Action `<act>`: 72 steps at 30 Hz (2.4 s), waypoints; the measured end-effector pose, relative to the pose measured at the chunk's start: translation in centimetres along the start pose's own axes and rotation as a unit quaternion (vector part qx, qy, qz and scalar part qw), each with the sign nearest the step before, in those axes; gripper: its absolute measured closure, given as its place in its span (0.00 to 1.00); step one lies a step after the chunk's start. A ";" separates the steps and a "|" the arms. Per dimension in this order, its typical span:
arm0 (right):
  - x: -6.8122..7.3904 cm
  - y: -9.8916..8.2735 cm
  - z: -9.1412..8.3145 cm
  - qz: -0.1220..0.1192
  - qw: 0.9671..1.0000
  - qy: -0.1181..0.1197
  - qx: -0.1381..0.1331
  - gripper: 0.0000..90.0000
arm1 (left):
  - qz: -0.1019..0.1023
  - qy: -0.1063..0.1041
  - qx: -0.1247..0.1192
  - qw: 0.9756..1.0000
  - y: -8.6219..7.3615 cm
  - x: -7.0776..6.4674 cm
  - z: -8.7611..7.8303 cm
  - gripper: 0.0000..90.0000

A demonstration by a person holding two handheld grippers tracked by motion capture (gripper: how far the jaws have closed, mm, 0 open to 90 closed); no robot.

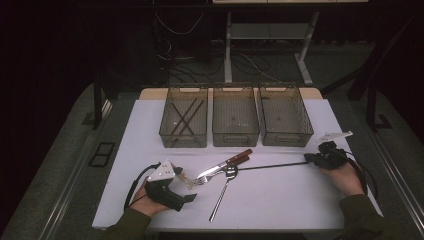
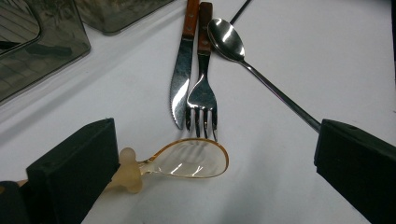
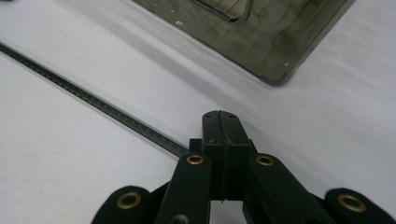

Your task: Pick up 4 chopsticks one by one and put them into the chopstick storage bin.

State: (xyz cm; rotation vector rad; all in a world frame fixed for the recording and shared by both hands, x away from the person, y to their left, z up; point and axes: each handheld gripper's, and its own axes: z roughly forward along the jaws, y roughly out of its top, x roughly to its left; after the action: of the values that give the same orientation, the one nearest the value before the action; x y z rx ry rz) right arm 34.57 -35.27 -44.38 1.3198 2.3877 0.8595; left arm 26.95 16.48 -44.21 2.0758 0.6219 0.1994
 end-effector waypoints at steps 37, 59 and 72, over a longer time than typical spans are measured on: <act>2.1 -3.1 -2.7 -0.027 0.999 0.032 0.006 1.00 | 0.000 0.001 0.002 1.000 0.0 0.0 0.0 0.00; 4.9 -3.1 -4.1 -0.056 0.994 0.085 -0.041 0.90 | 0.002 0.001 0.004 1.000 0.0 -0.1 0.1 0.00; 8.5 -1.7 -1.4 -0.140 0.977 0.160 -0.019 0.82 | 0.003 0.001 0.005 1.000 0.0 -0.1 0.1 0.00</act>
State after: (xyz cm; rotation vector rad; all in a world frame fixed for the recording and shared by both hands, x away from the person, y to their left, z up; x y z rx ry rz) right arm 28.12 -29.30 -43.96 0.8515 2.6954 1.0924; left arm 26.91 16.32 -44.24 2.0866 0.6199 0.2023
